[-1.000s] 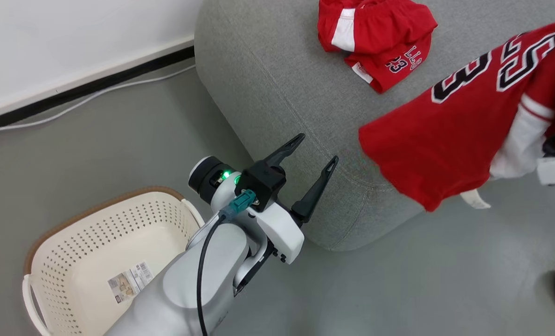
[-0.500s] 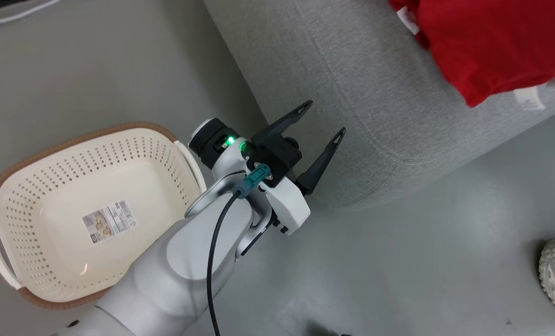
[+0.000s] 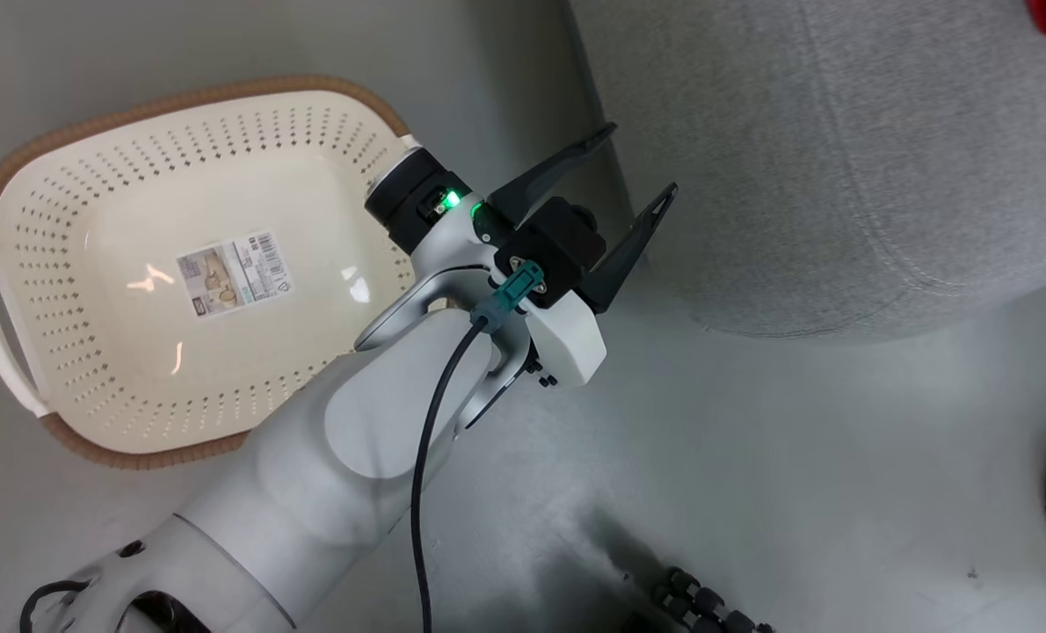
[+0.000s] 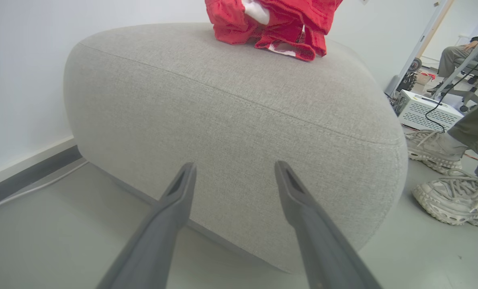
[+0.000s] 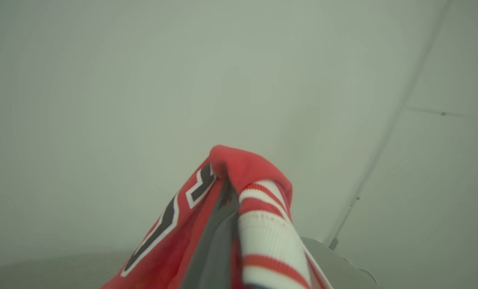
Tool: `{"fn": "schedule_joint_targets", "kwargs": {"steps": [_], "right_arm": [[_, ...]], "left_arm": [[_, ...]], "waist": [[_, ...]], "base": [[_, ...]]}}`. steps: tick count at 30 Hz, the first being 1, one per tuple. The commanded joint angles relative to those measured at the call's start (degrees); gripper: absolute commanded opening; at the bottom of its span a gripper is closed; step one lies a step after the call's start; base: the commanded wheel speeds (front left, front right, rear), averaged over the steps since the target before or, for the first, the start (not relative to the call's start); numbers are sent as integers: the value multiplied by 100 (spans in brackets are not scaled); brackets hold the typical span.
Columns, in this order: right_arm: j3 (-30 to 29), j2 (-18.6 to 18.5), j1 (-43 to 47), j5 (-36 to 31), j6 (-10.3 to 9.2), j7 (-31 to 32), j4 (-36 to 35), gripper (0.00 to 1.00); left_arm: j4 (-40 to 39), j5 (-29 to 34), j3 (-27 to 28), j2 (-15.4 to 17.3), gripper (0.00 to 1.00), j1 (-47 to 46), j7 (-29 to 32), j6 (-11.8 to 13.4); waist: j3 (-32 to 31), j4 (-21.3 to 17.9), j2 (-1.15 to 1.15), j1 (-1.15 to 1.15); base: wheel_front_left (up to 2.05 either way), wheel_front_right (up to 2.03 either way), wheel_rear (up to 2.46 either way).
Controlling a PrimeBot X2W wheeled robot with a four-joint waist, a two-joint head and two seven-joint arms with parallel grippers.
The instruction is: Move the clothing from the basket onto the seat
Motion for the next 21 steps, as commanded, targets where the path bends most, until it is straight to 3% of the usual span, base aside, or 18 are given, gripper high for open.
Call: {"fn": "schedule_joint_targets", "kwargs": {"steps": [1,6,8,13,21], "right_arm": [[-252,-447,-241,-207,7,-34,109,0],[-973,-758,-927,-847,7,-34,569,0],[-1011,-756,-1026,-939,7,-34,695,0],[-73,-518,-1366,-653,7,-34,1306,0],[925,-286,-985,187,7,-34,1270,0]], "left_arm": [[-157,-64,38,-45,100,-159,-34,91],[-202,-123,-80,-45,100,-191,-34,170],[-227,-138,-94,-45,100,-188,-34,188],[-358,-194,-123,-46,100,-177,-34,312],[-425,-192,-106,-46,100,-214,-34,372]], "waist": [[358,340,0,0],[611,627,0,0],[643,681,0,0],[819,843,0,0],[882,967,0,0]], "base": [[0,0,0],[0,0,0],[0,0,0],[0,0,0],[0,0,0]]}}
